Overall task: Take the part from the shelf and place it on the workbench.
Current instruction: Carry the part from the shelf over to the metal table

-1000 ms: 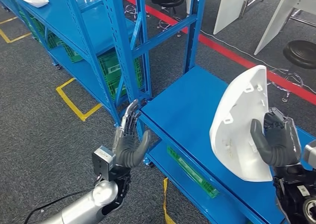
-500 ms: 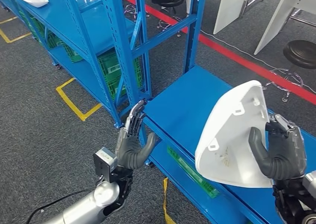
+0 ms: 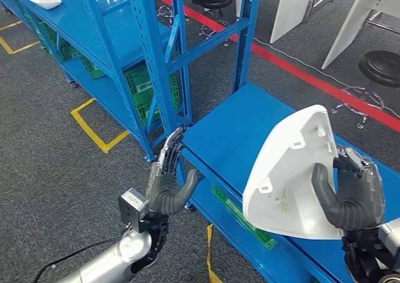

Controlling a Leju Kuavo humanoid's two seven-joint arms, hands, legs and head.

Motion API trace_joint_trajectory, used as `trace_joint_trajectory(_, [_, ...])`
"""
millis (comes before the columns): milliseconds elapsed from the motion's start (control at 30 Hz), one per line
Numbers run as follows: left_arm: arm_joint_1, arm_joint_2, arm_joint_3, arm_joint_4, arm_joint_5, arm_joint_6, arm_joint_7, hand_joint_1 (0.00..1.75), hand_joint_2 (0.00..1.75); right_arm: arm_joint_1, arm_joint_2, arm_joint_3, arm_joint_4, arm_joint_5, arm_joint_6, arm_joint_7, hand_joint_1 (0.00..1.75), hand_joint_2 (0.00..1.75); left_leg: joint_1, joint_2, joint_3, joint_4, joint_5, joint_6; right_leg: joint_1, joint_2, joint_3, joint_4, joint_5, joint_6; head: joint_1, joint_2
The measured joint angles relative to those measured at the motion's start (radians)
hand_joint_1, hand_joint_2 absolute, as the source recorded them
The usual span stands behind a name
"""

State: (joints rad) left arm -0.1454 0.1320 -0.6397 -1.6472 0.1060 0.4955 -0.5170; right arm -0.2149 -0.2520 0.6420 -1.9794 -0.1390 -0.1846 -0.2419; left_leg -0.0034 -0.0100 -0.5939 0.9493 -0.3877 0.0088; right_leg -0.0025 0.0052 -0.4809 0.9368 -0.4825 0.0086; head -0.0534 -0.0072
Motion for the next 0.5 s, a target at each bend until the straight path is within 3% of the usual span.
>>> trace_joint_trajectory(367, [0.000, -0.001, 0.000, 0.000, 0.002, 0.000, 0.000, 0.00, 1.75, 0.015, 0.011, 0.000, 0.004, 0.053, -0.068, 0.008, 1.75, 1.75, -0.001, 0.000, -0.001, 0.001, -0.001, 0.001, -0.001, 0.000, 0.000, -0.001, 0.000, 0.000, 0.000, 0.000])
trace_joint_trajectory(500, [-0.003, -0.001, 0.000, 0.000, 0.004, -0.001, 0.000, 0.00, 1.75, 0.019, 0.016, 0.005, 0.005, 0.094, -0.072, 0.018, 1.75, 1.75, -0.007, -0.001, -0.004, 0.006, -0.007, 0.010, -0.006, 0.000, 0.001, -0.004, -0.001, 0.006, -0.002, 0.000])
